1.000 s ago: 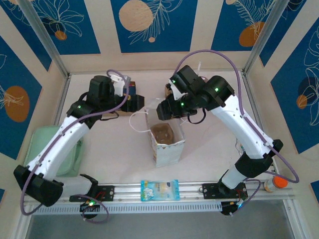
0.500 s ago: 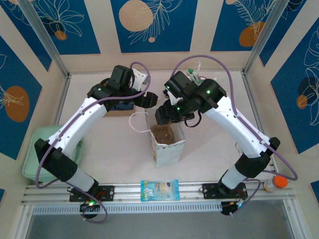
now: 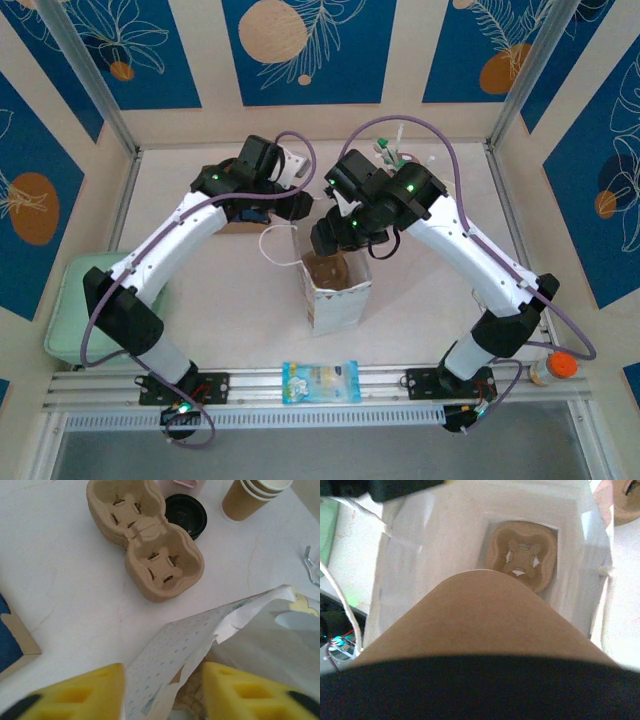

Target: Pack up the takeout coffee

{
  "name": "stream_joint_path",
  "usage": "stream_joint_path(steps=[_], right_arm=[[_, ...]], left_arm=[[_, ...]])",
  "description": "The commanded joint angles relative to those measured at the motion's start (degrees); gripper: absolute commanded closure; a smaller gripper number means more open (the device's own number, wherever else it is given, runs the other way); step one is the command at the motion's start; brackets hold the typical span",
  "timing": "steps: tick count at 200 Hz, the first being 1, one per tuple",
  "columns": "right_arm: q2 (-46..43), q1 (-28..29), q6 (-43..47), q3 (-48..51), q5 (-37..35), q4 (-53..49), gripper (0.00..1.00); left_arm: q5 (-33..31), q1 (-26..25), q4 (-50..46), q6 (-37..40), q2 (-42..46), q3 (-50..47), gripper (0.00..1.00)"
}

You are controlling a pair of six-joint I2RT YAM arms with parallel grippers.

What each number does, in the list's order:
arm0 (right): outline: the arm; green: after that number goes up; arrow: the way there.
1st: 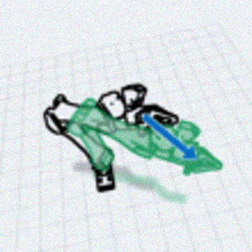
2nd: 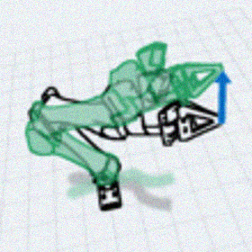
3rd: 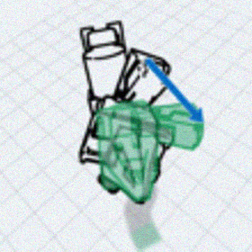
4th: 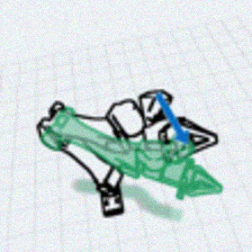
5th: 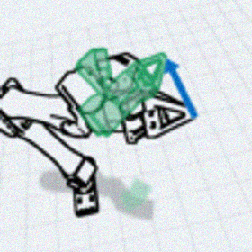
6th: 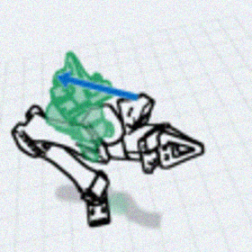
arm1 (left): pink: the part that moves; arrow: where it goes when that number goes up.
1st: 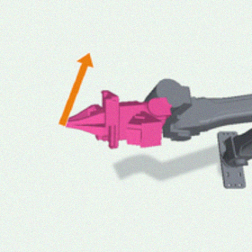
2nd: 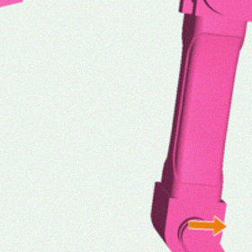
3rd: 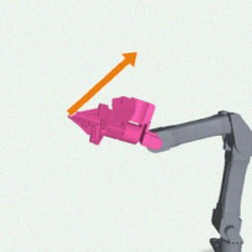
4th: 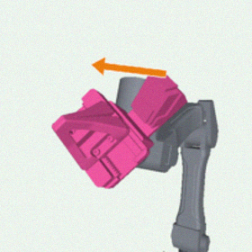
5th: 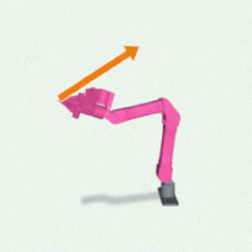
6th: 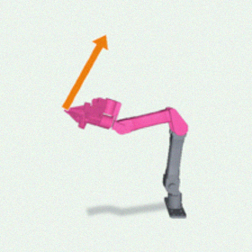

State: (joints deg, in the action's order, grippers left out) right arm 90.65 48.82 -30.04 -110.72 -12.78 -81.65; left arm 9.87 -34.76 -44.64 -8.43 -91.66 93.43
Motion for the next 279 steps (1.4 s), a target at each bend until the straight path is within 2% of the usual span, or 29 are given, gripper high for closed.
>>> stream_joint_path(steps=[1, 69, 93, 131, 171, 196, 257, 279], right_arm=[[0.6, -1.0, 1.9, -1.1, -1.9, -3.8, 0.55], [3.7, -2.5, 4.4, -6.9, -10.2, -11.5, 0.55], [5.5, -2.8, 5.1, -9.6, -11.7, -13.2, 0.55], [6.7, 0.2, 6.1, -13.4, -9.0, -12.7, 0.55], [7.9, 3.2, 5.7, -16.6, -5.7, -12.2, 0.55], [8.3, 3.9, 4.8, -15.9, -4.7, -11.5, 0.55], [8.0, 5.1, -0.1, -10.6, -8.4, -10.7, 0.59], [8.4, 5.7, -1.0, -8.8, -7.2, -9.4, 0.59]], left_arm=[[-1.3, -1.4, -0.6, -0.6, 3.2, -1.0, 0.68], [-2.6, -3.4, -1.8, -2.1, 6.3, -3.0, 0.87], [-2.7, -4.0, -1.7, -2.9, 7.9, -5.0, 0.88], [-3.6, -4.4, -2.2, -3.7, 9.8, -7.2, 0.88], [-4.8, -4.3, -2.0, -3.3, 9.5, -6.8, 0.82], [-4.7, -4.3, -2.2, -3.1, 8.4, -6.0, 0.82], [-4.9, -4.3, -1.8, -3.1, 8.5, -6.1, 0.84], [-5.2, -4.3, -1.7, -3.0, 8.7, -6.4, 0.84]])
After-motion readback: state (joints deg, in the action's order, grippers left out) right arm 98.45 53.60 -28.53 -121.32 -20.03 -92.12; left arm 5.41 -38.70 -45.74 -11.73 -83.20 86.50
